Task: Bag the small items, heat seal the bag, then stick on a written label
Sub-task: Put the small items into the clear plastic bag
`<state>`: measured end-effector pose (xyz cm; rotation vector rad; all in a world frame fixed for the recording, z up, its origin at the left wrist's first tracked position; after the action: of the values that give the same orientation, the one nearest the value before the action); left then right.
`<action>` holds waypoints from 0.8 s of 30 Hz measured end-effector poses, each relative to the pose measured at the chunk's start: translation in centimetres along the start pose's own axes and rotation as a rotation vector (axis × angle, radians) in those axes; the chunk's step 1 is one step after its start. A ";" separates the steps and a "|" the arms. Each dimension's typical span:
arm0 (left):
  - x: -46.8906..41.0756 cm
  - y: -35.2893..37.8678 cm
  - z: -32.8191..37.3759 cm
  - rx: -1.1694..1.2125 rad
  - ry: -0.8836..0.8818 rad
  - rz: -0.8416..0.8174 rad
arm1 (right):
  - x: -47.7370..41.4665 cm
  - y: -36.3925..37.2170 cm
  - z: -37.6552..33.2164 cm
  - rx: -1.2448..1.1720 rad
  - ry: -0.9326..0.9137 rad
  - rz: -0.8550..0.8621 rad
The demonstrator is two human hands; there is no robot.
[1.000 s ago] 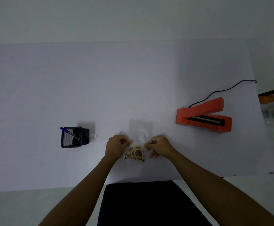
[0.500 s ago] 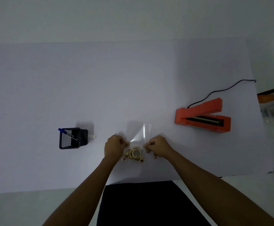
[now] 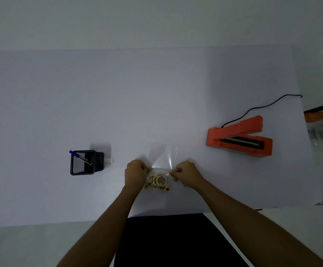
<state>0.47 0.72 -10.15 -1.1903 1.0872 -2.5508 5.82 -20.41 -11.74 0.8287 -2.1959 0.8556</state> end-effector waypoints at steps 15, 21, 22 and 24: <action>0.3 -0.9 1.8 -0.360 0.128 0.118 | -0.5 -0.4 1.1 -0.009 0.150 -0.018; 0.1 0.3 2.7 -0.469 0.327 0.032 | 0.1 -0.4 1.5 -0.074 0.182 -0.009; 0.1 0.6 2.8 -0.487 0.332 0.018 | 0.1 -0.4 1.4 -0.085 0.180 -0.012; 0.3 0.7 3.0 -0.523 0.332 -0.009 | 0.2 -0.5 1.4 -0.110 0.174 -0.014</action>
<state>2.30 -1.61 -9.18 -0.8585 1.9145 -2.6133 5.63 -21.84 -12.24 0.6891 -2.0623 0.7631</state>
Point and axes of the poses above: each hand's wrist, its own x-axis away from the middle knuckle, its own y-axis out of the palm, z = x × y, the point moved 6 cm from there along -x, towards the middle knuckle, and after that the axes turned 1 degree about -z, right-handed, at the moved point
